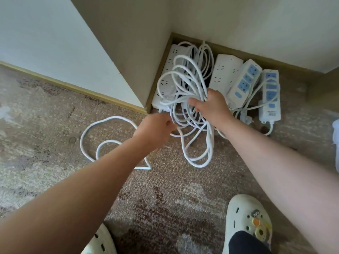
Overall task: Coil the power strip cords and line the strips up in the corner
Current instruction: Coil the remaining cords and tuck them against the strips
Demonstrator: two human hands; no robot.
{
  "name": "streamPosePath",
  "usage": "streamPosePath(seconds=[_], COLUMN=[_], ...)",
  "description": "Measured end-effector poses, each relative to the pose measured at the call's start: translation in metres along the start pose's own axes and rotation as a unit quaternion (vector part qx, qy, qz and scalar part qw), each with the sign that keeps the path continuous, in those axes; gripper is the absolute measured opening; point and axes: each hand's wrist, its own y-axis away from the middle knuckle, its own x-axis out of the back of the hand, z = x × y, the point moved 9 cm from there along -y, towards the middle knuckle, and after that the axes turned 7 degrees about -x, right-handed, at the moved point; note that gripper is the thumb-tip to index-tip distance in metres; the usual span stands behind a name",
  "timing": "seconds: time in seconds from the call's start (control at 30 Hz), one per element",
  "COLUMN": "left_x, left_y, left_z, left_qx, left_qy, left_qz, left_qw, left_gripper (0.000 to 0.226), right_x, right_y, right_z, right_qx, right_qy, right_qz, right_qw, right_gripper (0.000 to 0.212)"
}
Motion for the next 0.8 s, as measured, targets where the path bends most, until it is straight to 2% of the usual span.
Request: streamPosePath(seconds=[0.17, 0.3, 0.53, 0.6, 0.67, 0.73, 0.8], left_x=[-0.003, 0.013, 0.017, 0.016, 0.014, 0.011, 0.007], left_y=[-0.027, -0.04, -0.049, -0.049, -0.047, -0.042, -0.032], left_z=[0.016, 0.007, 0.03, 0.035, 0.034, 0.022, 0.003], left_qx=[0.063, 0.09, 0.045, 0.03, 0.023, 0.036, 0.056], left_qy=[0.176, 0.246, 0.311, 0.299, 0.234, 0.13, 0.037], left_qz=[0.092, 0.134, 0.114, 0.102, 0.075, 0.024, -0.034], left_qw=[0.978, 0.956, 0.942, 0.948, 0.969, 0.991, 0.997], left_gripper=[0.031, 0.031, 0.025, 0.025, 0.019, 0.013, 0.016], right_x=[-0.003, -0.003, -0.008, -0.008, -0.006, -0.004, 0.0], right_y=[-0.003, -0.005, 0.001, 0.002, 0.003, 0.004, 0.004], right_z=[0.002, 0.007, 0.0, 0.0, -0.002, -0.002, 0.0], right_qx=[-0.013, -0.055, -0.03, -0.019, -0.008, -0.003, -0.006], right_qy=[-0.015, -0.047, -0.033, -0.019, -0.016, -0.026, -0.037], right_qz=[-0.05, -0.096, -0.141, -0.136, -0.118, -0.095, -0.065], right_qw=[0.999, 0.993, 0.989, 0.99, 0.993, 0.995, 0.997], right_gripper=[0.016, 0.013, 0.025, 0.015, 0.008, 0.011, 0.017])
